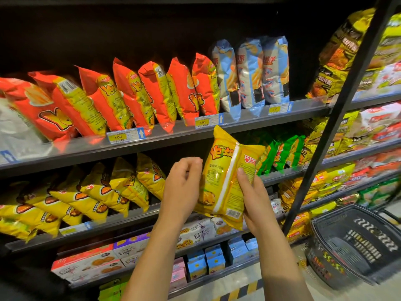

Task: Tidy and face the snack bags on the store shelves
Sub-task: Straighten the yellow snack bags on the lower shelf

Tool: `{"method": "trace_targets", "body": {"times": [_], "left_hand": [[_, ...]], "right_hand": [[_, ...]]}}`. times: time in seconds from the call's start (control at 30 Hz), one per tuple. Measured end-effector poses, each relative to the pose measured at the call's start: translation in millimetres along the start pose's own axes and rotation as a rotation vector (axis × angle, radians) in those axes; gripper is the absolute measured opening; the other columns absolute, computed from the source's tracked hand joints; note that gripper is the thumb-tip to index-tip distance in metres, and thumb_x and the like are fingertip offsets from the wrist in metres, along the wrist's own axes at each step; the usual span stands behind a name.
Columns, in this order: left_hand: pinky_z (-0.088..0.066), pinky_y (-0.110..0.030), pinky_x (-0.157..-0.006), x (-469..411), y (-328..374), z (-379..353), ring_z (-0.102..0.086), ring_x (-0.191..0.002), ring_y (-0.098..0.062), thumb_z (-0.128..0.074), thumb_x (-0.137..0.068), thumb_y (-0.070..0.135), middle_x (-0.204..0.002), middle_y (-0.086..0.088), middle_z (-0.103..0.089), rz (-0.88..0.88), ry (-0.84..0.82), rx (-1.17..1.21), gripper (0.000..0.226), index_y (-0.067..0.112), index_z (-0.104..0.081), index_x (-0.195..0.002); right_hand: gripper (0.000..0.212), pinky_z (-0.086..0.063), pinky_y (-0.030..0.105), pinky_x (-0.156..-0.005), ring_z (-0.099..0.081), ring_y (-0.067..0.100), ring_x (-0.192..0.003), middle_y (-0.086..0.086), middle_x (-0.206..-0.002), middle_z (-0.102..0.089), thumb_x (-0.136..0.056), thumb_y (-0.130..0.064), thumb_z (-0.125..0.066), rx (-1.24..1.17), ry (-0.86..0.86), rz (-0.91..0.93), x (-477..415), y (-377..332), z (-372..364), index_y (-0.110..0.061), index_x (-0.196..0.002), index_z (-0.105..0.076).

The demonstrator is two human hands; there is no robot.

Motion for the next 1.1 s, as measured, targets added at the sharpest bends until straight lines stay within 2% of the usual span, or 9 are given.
{"method": "trace_targets", "body": {"times": [0.13, 0.23, 0.37, 0.5, 0.63, 0.77, 0.9, 1.0, 1.1], "left_hand": [[-0.045, -0.032, -0.095, 8.2, 6.3, -27.7, -0.055, -0.114, -0.008, -0.045, -0.105, 0.059, -0.124, 0.01, -0.057, -0.129, -0.191, -0.289, 0.04, 0.037, -0.061, -0.135], [-0.041, -0.037, -0.096, 9.9, 0.2, -37.3, -0.049, -0.12, -0.018, -0.04, -0.089, 0.081, -0.126, 0.006, -0.052, -0.099, -0.212, -0.401, 0.067, 0.037, -0.05, -0.138], [-0.048, -0.051, -0.109, 8.2, -18.7, -40.4, -0.05, -0.135, -0.022, -0.053, -0.064, 0.101, -0.147, 0.0, -0.05, 0.09, -0.224, -0.246, 0.118, 0.031, -0.03, -0.155], [-0.052, -0.038, -0.1, 4.9, -19.9, -32.7, -0.06, -0.12, -0.013, -0.083, -0.08, 0.059, -0.136, 0.01, -0.057, 0.188, -0.14, -0.029, 0.089, 0.034, -0.036, -0.152], [-0.063, -0.05, -0.09, 2.5, -34.5, -26.0, -0.077, -0.102, -0.022, -0.083, -0.088, 0.038, -0.12, -0.002, -0.075, 0.412, -0.142, 0.308, 0.045, 0.032, -0.057, -0.125], [-0.065, -0.044, -0.071, 5.6, -40.9, -26.1, -0.08, -0.093, -0.028, -0.079, -0.09, 0.031, -0.111, -0.011, -0.08, 0.519, -0.179, 0.554, 0.043, 0.023, -0.059, -0.128], [-0.061, -0.055, -0.091, 10.8, -46.5, -32.2, -0.077, -0.106, -0.036, -0.077, -0.081, 0.033, -0.117, -0.015, -0.079, 0.559, -0.27, 0.657, 0.056, 0.022, -0.062, -0.134], [-0.058, -0.056, -0.099, 13.1, -49.3, -36.0, -0.075, -0.113, -0.036, -0.073, -0.087, 0.032, -0.123, -0.015, -0.077, 0.553, -0.336, 0.653, 0.053, 0.019, -0.063, -0.138], [-0.061, -0.044, -0.09, 8.7, -55.7, -31.4, -0.076, -0.11, -0.025, -0.074, -0.084, 0.037, -0.122, -0.005, -0.078, 0.488, -0.325, 0.56, 0.056, 0.021, -0.062, -0.137]], "right_hand": [[0.083, -0.061, 0.047, -0.09, -0.076, 0.013, -0.099, -0.003, -0.109, -0.077, -0.072, -0.081, -0.071, 0.202, 0.039, 0.135, 0.1, -10.9, -5.3, -0.023, -0.131, -0.056], [0.062, -0.061, 0.034, -0.078, -0.075, 0.006, -0.088, -0.004, -0.102, -0.075, -0.09, -0.064, -0.055, 0.226, 0.018, 0.161, -1.4, -15.0, -4.8, -0.018, -0.132, -0.053], [0.041, -0.063, 0.032, -0.072, -0.078, 0.013, -0.091, -0.001, -0.109, -0.078, -0.108, -0.048, -0.039, 0.163, -0.054, 0.169, -2.3, -21.3, -1.1, -0.018, -0.126, -0.06], [0.05, -0.064, 0.04, -0.082, -0.077, 0.024, -0.098, 0.004, -0.112, -0.08, -0.106, -0.053, -0.036, 0.126, -0.097, 0.145, -1.9, -27.6, 0.5, -0.016, -0.125, -0.064], [0.05, -0.062, 0.039, -0.082, -0.075, 0.026, -0.093, 0.008, -0.109, -0.079, -0.097, -0.052, -0.048, 0.063, -0.087, 0.162, -5.2, -28.1, 8.7, -0.014, -0.124, -0.066], [0.03, -0.06, 0.031, -0.084, -0.071, 0.018, -0.107, -0.005, -0.112, -0.077, -0.098, -0.046, -0.06, 0.221, -0.051, 0.181, -10.1, -16.8, 16.2, -0.028, -0.119, -0.069], [0.062, -0.059, 0.039, -0.097, -0.07, 0.011, -0.114, -0.009, -0.122, -0.075, -0.083, -0.07, -0.062, 0.251, -0.206, 0.031, -8.6, 2.3, 9.5, -0.032, -0.132, -0.066], [0.045, -0.061, 0.03, -0.087, -0.074, 0.013, -0.107, -0.004, -0.115, -0.079, -0.092, -0.051, -0.06, 0.178, -0.248, 0.032, -6.6, 2.0, 4.7, -0.023, -0.126, -0.07], [0.041, -0.062, 0.04, -0.089, -0.075, 0.019, -0.106, -0.001, -0.114, -0.079, -0.09, -0.043, -0.067, 0.173, -0.199, 0.061, -11.3, 2.9, 8.1, -0.02, -0.124, -0.069]]}}
Point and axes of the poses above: each hand's wrist, its own x-axis away from the middle knuckle, its own z-axis out of the back of the hand, y = z × x, the point moved 5 cm from there along -x, towards the middle knuckle
